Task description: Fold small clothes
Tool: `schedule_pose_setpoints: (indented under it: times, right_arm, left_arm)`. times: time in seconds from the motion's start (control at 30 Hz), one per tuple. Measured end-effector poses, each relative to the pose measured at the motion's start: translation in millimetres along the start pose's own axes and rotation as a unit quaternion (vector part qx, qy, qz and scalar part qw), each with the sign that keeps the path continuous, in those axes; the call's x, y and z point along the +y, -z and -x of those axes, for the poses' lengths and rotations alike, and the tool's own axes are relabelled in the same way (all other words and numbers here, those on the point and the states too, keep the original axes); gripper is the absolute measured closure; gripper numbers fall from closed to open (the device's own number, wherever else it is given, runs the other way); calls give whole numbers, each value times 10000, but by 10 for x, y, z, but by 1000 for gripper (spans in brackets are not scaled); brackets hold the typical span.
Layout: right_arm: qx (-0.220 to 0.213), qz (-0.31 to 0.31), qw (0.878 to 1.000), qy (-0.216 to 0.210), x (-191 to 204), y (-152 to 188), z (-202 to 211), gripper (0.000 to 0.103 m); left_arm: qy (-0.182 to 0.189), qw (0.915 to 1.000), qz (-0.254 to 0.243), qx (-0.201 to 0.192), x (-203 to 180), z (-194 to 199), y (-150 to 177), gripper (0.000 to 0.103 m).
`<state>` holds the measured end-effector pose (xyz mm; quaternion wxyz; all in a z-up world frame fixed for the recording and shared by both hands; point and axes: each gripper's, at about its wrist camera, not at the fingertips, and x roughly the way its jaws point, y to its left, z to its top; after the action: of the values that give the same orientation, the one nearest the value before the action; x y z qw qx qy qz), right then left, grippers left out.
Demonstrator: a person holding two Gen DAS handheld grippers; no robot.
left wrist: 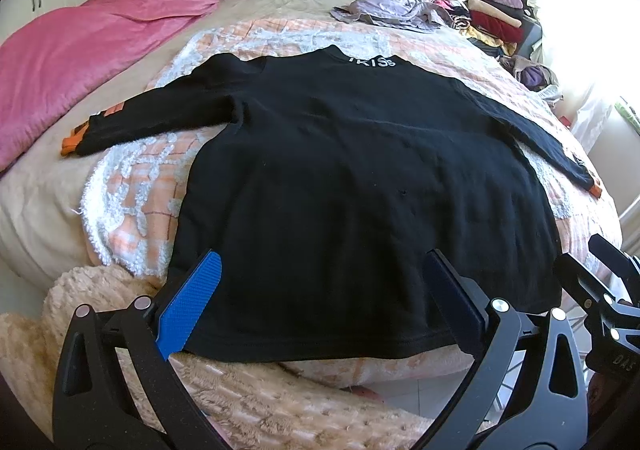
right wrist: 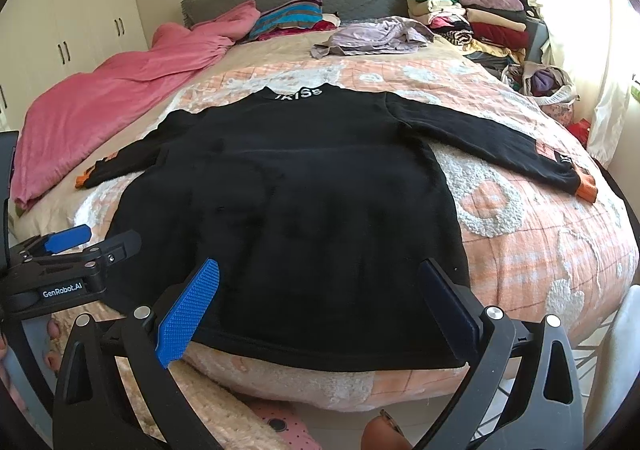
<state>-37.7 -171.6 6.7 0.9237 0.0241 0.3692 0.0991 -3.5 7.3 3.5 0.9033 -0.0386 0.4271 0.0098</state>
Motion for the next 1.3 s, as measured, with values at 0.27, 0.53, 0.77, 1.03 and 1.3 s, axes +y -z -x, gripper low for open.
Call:
schedule_pose_setpoints:
  times: [0.27,0.53,0.77,1.03,1.3]
  right_arm:
    - [9,10,10000,-27,22,-4,-3,4]
    - [6,7,10000,-21,37,-6,-4,4]
    - [-31,23,10000,-51,46,1,17,4]
    - [-41,14,10000,-74,51,-3,25,4]
    - [-24,95,9999,-39,90,-71,9,4]
  left_arm:
    - [-43,10000,-14,-12,-14,-4,-11,8]
    - [-39,10000,-24,-25,-12,-4,-12,8]
    - [-52,10000,-22,-35,-20,-2,-12,8]
    - [-23,10000,-29,-9,-22,-1,-16,8]
    - [-9,10000,-11,-54,-30,0,-47,8]
